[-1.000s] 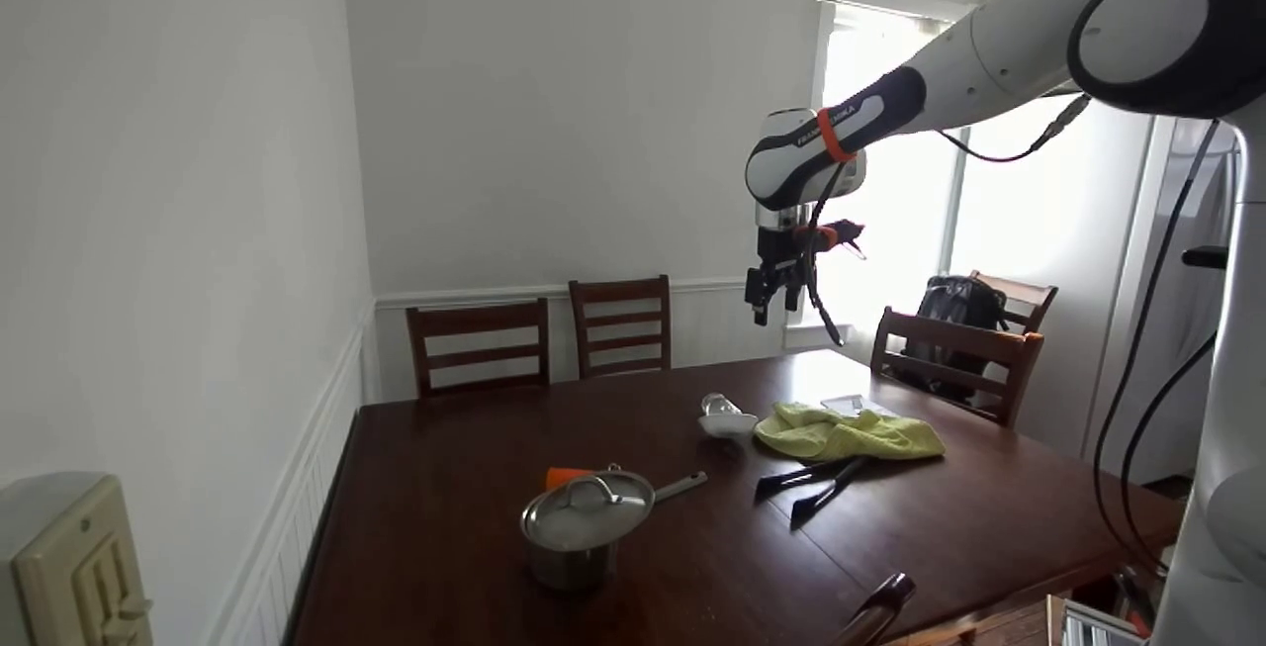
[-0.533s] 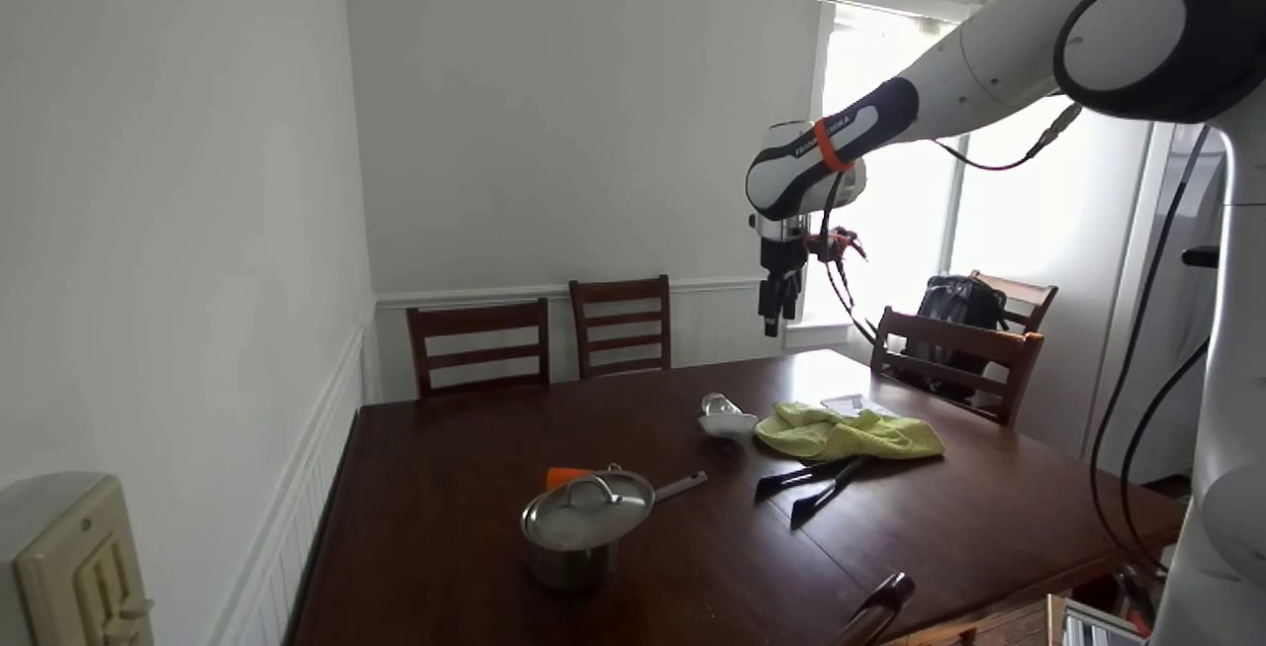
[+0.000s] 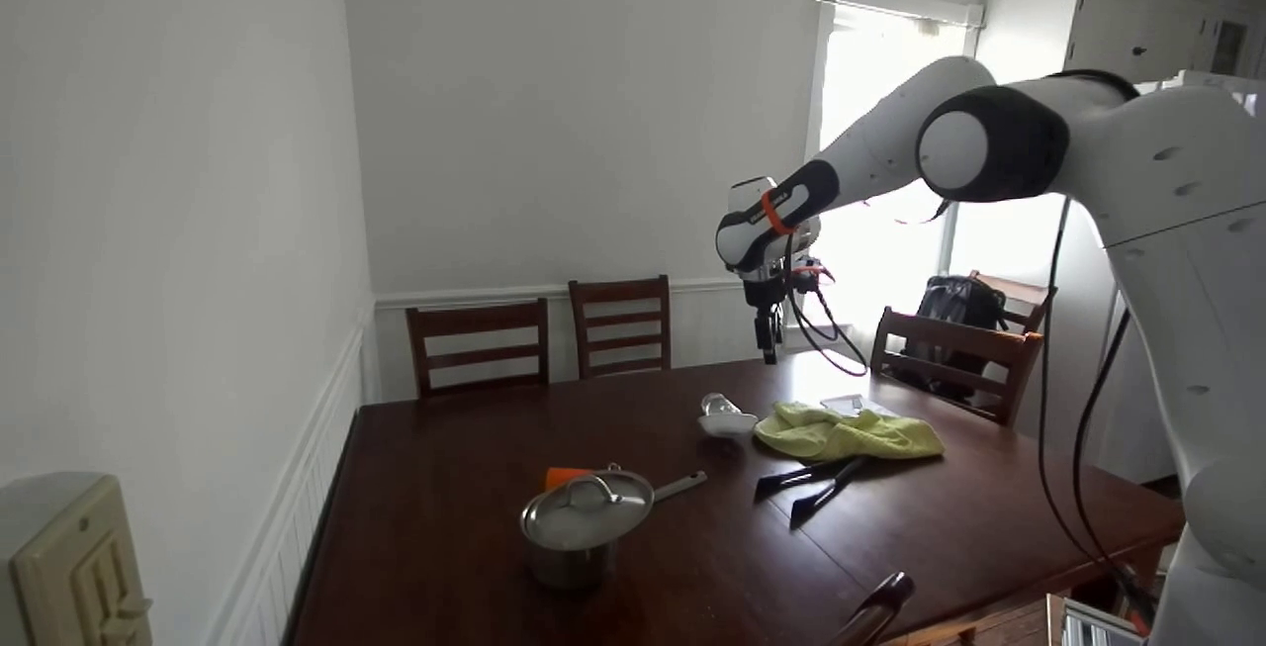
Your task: Pick up the white plate
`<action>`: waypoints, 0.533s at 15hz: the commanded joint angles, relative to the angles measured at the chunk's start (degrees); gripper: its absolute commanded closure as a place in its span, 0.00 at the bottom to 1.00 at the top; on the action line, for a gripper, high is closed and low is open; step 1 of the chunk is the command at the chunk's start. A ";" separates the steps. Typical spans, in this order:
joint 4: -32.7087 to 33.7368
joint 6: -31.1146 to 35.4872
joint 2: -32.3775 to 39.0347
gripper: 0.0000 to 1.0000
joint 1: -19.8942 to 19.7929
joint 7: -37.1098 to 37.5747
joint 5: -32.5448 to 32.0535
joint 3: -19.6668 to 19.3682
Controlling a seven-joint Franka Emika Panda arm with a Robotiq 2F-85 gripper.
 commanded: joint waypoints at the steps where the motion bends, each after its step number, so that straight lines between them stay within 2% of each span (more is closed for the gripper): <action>1: 2.98 -0.41 2.73 0.00 -1.91 0.56 -1.35 2.20; 3: 4.61 -0.29 5.22 0.00 -2.14 0.89 -1.38 2.68; 8: 4.18 0.86 4.52 0.00 -1.70 0.71 -1.99 2.86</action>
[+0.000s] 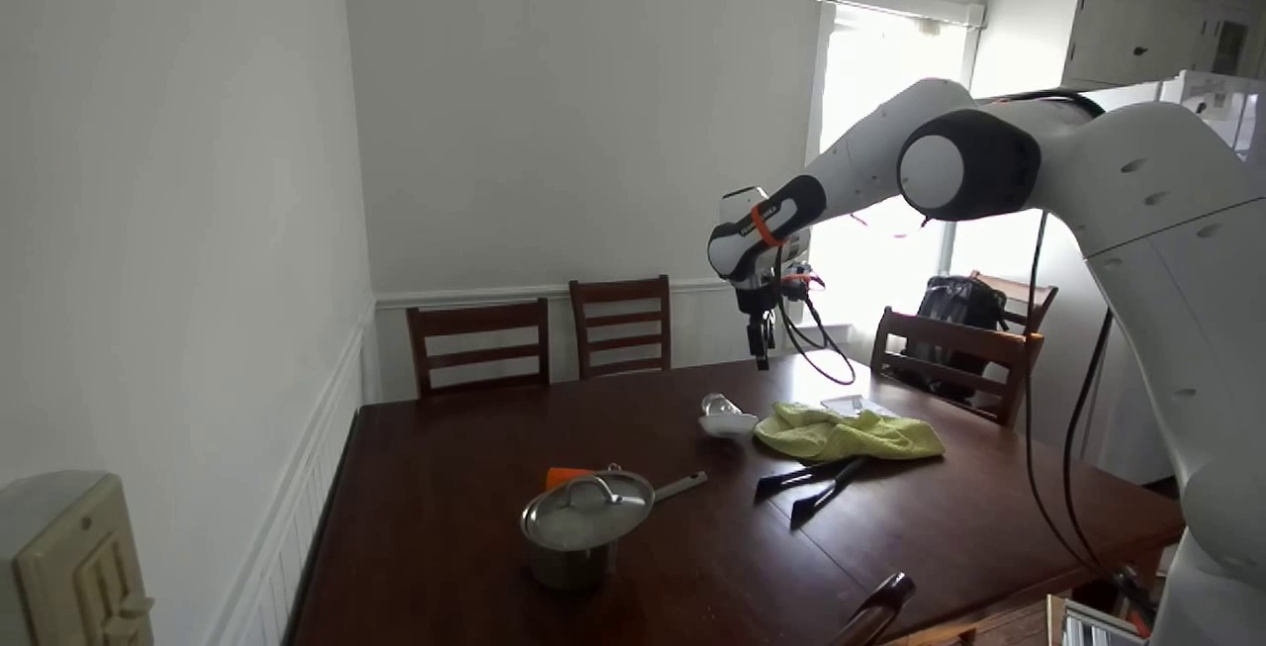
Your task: Pick up the white plate
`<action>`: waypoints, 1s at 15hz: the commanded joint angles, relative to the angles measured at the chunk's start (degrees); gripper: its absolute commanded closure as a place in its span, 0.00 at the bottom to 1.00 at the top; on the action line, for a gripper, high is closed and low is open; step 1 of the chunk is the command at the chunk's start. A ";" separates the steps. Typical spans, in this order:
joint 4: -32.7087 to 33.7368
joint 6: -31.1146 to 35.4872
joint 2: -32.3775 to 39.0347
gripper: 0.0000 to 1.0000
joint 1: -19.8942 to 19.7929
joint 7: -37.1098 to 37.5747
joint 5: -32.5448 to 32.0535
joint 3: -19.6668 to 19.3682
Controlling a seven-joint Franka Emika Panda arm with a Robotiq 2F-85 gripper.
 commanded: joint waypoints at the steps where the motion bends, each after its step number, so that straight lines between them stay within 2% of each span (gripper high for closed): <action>1: 1.62 1.25 3.12 0.00 -0.43 0.29 -2.77 2.17; 6: 4.29 6.76 10.60 0.00 -0.05 -0.89 -7.48 3.23; 10: 9.38 7.42 16.63 0.00 -1.57 -5.26 -7.13 4.77; 13: 12.93 7.69 19.54 0.07 -1.63 -7.50 -7.31 4.74; 15: 14.76 8.13 20.94 0.16 -2.10 -9.48 -6.49 5.43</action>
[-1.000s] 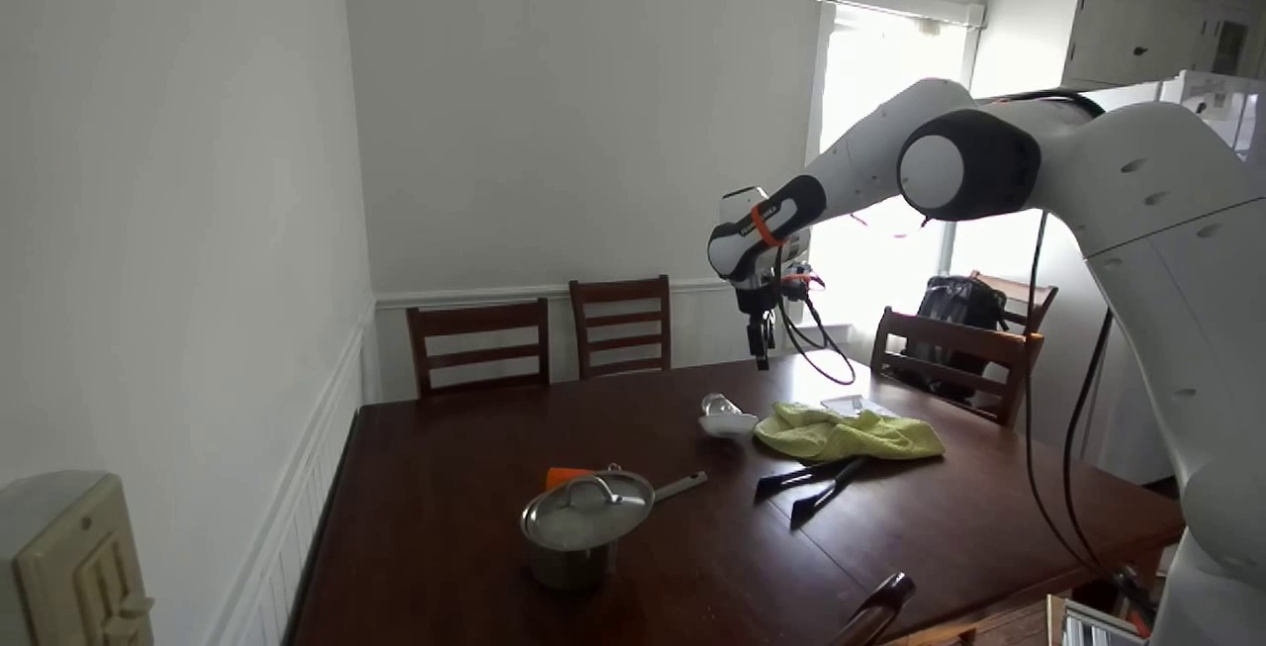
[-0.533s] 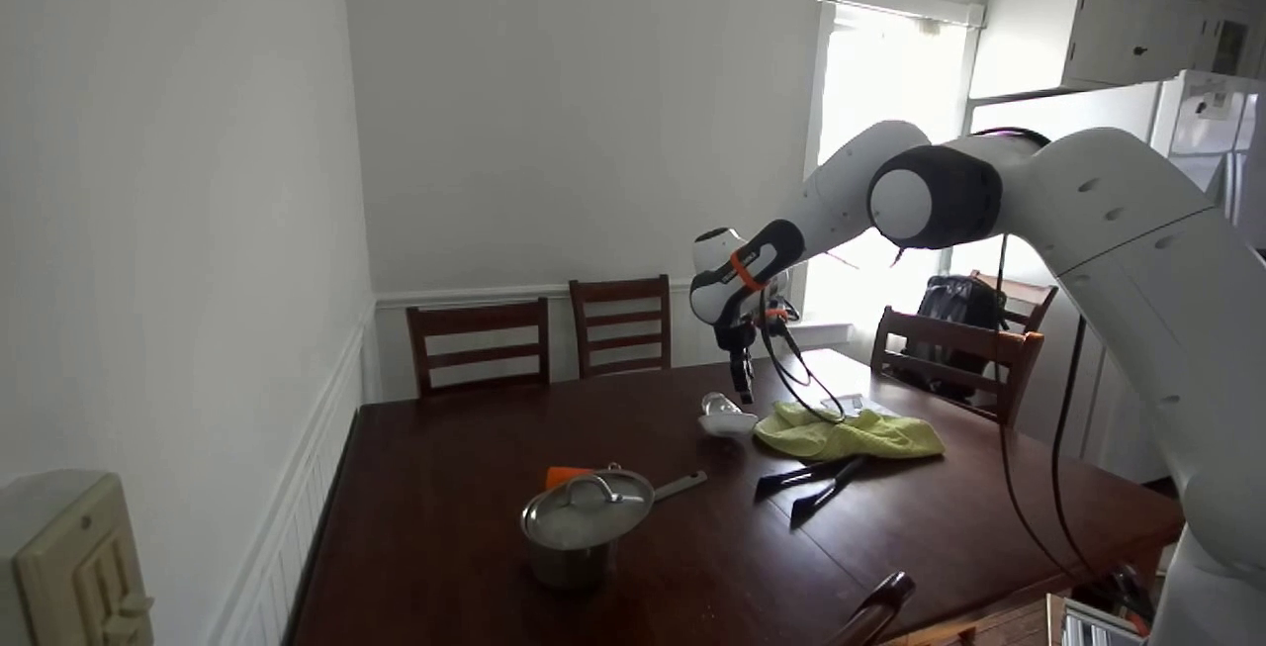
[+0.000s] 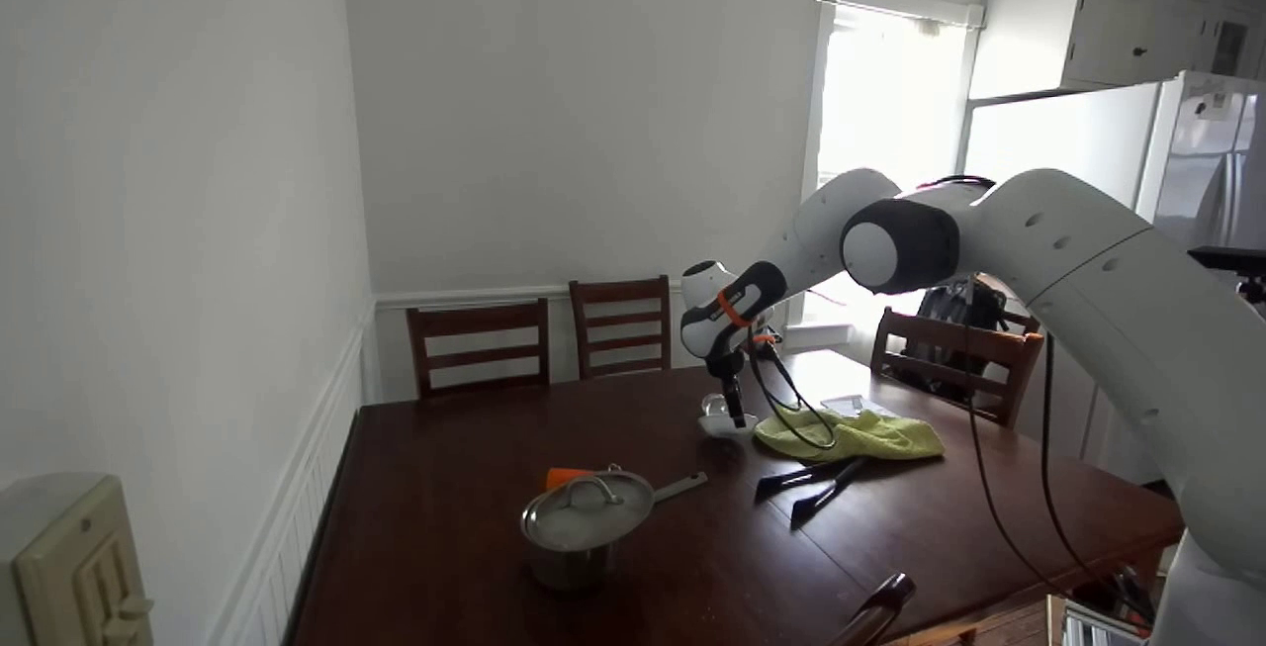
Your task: Pick up the white plate
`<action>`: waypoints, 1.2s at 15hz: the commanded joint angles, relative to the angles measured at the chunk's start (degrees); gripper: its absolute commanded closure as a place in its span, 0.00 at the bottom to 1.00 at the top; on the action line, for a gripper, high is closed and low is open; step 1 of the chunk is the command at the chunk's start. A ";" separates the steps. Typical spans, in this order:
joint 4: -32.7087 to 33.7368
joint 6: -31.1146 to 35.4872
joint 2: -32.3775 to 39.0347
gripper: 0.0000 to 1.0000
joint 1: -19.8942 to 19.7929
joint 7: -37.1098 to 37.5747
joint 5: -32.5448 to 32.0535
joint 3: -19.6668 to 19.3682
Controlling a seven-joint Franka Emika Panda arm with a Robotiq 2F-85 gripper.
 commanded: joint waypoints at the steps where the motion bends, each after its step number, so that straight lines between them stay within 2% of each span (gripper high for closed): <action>1: 6.00 0.29 3.84 0.30 -2.08 -4.31 -0.17 2.10; 2: 6.74 0.11 4.33 0.34 -2.13 -4.91 -0.02 2.31; 6: 9.19 -0.55 6.11 0.65 -2.24 -6.48 0.58 3.06; 11: 10.85 -3.07 7.42 0.98 -2.53 -6.05 1.99 3.51; 14: 9.84 -5.92 5.75 1.00 -3.93 -6.23 5.25 5.26; 18: 2.83 -3.22 -1.10 0.98 -7.60 -16.01 10.99 11.14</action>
